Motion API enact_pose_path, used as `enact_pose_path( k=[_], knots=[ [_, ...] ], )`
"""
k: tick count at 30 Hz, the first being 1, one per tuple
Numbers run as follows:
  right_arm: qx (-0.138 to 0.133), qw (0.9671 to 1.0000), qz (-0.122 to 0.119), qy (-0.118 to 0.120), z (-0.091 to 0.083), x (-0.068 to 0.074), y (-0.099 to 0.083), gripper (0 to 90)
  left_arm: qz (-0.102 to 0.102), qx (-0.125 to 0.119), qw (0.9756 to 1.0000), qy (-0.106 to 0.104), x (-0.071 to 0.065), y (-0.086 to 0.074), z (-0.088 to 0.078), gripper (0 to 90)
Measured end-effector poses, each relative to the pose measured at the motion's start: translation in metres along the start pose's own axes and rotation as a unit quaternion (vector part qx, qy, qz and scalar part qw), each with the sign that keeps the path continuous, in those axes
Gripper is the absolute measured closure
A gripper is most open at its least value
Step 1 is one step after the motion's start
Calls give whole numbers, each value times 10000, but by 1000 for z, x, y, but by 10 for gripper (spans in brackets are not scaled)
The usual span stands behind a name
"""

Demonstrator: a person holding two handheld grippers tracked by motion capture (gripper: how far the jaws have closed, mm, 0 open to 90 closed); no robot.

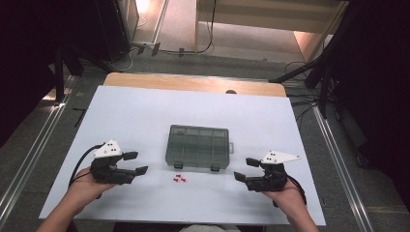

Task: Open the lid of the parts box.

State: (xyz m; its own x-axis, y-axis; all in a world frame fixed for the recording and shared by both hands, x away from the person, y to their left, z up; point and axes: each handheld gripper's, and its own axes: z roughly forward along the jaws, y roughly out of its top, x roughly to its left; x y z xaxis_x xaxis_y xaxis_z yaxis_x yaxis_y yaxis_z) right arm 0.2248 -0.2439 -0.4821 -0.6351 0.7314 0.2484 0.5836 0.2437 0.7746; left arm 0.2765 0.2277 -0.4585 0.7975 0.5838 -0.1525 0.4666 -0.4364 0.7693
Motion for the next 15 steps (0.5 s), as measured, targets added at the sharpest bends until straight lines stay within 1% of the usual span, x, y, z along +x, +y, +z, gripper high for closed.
enact_pose_path(
  k=[2, 5, 7, 11, 12, 13, 15],
  knots=[
    [-2, 10000, 7, 3, 0, 0, 0, 256, 8, 9, 10000, 4, 0, 0, 0, 314],
    [2, 10000, 16, 13, 0, 0, 0, 256, -64, 46, 10000, -25, 0, 0, 0, 314],
    [-3, 10000, -2, 19, 0, 0, 0, 256, -46, 49, 10000, 25, 0, 0, -1, 314],
    [-7, 10000, 12, 5, 1, -1, 1, 256, -43, -20, 10000, 27, 1, 0, -2, 313],
    [-9, 10000, 16, 2, 1, -1, 1, 256, -37, -44, 10000, 5, 1, 0, -2, 291],
    [-11, 10000, 13, 0, 1, -1, 1, 256, -49, -40, 10000, -37, 2, 1, -2, 219],
    [-7, 10000, 22, 10, 1, -1, 1, 255, -30, -37, 10000, -22, 1, 1, -2, 209]
  ],
)
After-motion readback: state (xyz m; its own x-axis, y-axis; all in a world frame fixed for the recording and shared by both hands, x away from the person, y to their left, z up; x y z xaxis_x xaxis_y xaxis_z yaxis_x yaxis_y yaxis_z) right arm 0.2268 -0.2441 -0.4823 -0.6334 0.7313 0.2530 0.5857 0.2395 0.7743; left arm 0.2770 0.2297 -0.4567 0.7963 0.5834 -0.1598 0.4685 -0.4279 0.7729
